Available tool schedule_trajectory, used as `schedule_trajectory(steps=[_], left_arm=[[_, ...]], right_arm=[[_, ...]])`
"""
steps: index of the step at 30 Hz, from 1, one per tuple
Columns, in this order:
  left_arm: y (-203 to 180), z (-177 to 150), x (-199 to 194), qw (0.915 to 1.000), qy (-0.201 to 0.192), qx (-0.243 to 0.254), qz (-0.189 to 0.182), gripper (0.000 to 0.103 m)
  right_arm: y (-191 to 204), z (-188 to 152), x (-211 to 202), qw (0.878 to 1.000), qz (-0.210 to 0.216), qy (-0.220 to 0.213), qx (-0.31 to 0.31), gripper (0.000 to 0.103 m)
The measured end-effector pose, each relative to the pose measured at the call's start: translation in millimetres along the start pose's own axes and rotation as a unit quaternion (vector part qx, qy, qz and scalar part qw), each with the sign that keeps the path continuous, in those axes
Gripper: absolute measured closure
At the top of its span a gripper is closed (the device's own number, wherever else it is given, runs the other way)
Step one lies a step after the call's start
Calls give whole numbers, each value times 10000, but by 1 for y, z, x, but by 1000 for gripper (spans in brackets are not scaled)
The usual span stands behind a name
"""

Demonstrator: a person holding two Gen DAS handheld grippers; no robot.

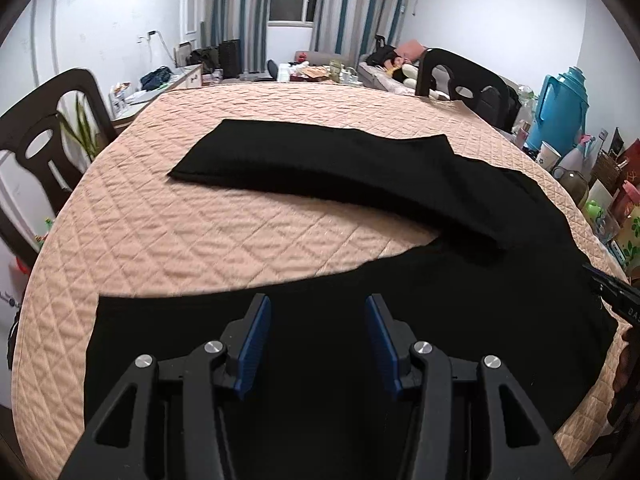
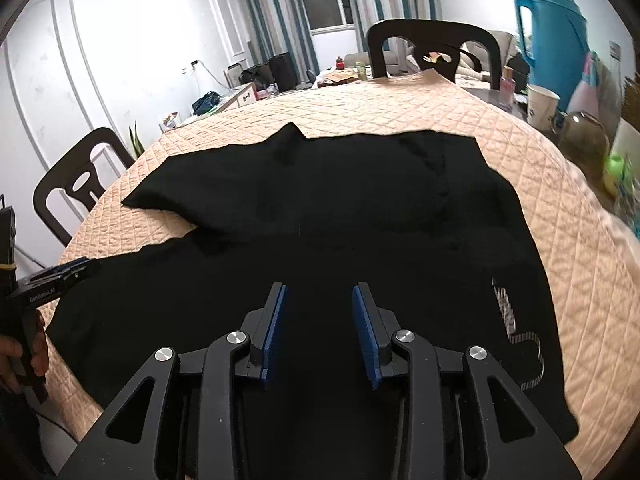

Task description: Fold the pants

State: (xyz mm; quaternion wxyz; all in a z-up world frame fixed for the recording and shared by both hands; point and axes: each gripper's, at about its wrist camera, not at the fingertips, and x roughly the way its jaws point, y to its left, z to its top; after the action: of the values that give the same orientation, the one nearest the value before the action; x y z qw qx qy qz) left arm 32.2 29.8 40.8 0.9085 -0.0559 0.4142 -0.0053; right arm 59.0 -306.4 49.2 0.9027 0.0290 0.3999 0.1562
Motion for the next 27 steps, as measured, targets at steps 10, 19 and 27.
schedule_trajectory(steps=[10,19,27], left_arm=[[-4,53,27,9995,-13,294,-72,44],[-3,123,83,9984,54,558,34,31],[-6,163,167,9965,591,548,198,31]], right_arm=[[-15,53,25,9999,85,35,-139,60],[-30,111,79,9986,-44,292,-444,56],[-44,145,148,9951,-195,829,-495,55]])
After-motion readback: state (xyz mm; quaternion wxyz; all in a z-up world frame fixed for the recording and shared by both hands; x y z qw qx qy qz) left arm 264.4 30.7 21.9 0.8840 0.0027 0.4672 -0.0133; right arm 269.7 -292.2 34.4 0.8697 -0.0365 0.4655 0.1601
